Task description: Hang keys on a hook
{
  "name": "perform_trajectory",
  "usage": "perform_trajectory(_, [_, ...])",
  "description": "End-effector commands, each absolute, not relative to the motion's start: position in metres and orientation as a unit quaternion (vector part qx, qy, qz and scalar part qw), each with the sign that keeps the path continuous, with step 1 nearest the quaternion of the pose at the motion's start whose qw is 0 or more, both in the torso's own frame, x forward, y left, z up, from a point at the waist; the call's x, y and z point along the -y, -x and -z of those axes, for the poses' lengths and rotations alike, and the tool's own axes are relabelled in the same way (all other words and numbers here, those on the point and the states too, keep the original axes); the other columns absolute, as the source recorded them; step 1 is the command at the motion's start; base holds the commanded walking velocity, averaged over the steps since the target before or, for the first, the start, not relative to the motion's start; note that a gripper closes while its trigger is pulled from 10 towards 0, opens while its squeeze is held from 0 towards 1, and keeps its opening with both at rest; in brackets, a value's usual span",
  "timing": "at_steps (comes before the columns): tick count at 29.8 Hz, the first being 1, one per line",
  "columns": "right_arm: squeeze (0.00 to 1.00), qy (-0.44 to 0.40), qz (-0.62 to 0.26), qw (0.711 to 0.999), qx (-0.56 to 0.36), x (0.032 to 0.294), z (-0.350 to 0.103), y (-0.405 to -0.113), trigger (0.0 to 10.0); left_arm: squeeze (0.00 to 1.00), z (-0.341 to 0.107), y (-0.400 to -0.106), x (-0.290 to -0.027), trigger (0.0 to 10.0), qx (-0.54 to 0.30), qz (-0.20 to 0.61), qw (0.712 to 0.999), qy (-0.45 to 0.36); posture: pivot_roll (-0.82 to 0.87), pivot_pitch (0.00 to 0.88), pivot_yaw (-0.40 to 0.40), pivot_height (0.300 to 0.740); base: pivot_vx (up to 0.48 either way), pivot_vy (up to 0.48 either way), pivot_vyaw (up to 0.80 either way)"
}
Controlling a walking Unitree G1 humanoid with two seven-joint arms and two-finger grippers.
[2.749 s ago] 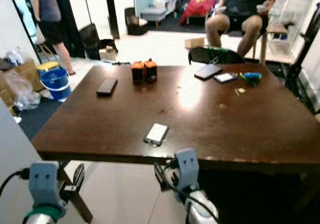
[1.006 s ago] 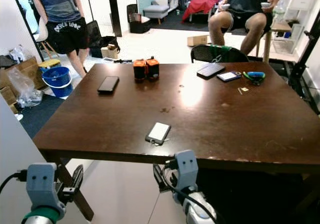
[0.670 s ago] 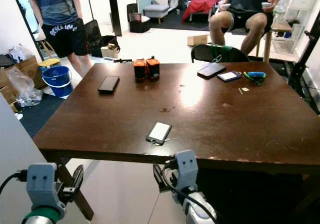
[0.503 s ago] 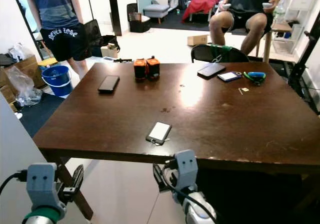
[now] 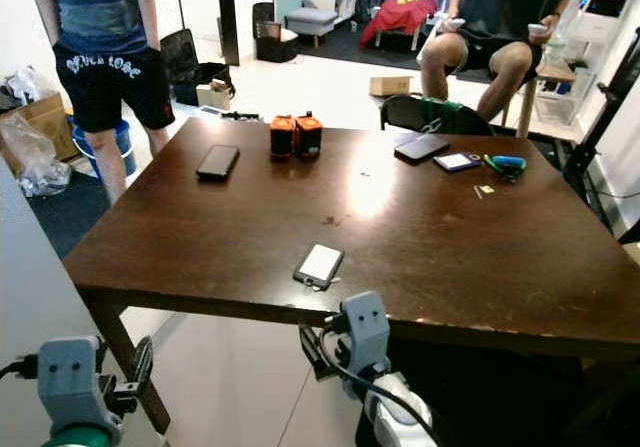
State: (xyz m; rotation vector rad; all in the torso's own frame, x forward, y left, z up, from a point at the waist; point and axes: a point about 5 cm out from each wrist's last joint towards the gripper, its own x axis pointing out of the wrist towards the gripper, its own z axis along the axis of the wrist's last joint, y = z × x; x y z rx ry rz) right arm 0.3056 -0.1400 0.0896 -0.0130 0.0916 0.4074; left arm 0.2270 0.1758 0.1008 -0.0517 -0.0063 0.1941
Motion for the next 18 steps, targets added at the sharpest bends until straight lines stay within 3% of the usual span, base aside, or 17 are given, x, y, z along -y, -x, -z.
perform_trajectory(1, [0.0, 0.008, -0.203, 0.977, -0.06, 0.14, -0.0842, -0.3041, 10.0, 0.0, -0.1007, -0.2263, -0.1773, 10.0, 0.004, -0.101, 0.995, 0.026, -0.16, 0.0, 0.041, 0.74, 0.0, 0.0, 0.0])
perform_trajectory(18, [0.0, 0.003, -0.197, 0.979, -0.059, 0.1398, -0.0837, -0.3037, 10.0, 0.0, -0.1016, -0.2294, -0.1758, 10.0, 0.003, -0.094, 0.995, 0.026, -0.18, 0.0, 0.064, 0.74, 0.0, 0.0, 0.0])
